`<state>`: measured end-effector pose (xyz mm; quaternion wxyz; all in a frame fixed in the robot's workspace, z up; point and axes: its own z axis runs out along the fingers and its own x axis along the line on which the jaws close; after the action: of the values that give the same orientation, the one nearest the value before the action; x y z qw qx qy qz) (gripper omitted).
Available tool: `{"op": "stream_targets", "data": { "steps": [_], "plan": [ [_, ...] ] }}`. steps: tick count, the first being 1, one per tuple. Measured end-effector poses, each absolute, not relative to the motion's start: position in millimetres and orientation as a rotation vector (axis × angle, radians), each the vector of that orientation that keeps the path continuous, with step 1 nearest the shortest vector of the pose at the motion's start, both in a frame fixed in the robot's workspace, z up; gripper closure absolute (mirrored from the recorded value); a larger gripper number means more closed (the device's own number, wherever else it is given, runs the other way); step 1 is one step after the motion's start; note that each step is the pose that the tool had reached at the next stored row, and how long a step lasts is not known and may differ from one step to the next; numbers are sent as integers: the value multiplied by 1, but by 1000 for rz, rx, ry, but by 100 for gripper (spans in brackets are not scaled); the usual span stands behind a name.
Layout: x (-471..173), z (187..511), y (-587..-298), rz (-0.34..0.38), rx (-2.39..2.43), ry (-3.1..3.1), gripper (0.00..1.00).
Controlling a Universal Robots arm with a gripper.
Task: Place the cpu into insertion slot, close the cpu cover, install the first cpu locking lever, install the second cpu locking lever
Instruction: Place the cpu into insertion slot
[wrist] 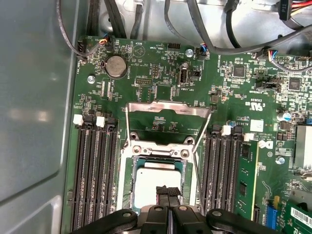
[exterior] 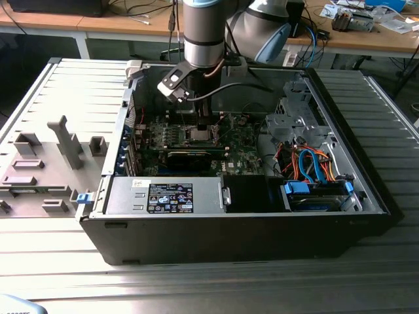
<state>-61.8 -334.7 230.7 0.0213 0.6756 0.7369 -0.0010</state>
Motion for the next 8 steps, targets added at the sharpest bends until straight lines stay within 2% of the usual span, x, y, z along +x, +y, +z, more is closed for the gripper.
{"op": "stream_targets", "data": {
  "steps": [8],
  "plan": [
    [-62,241,-335,-3,2094,2284,89]
  ]
}}
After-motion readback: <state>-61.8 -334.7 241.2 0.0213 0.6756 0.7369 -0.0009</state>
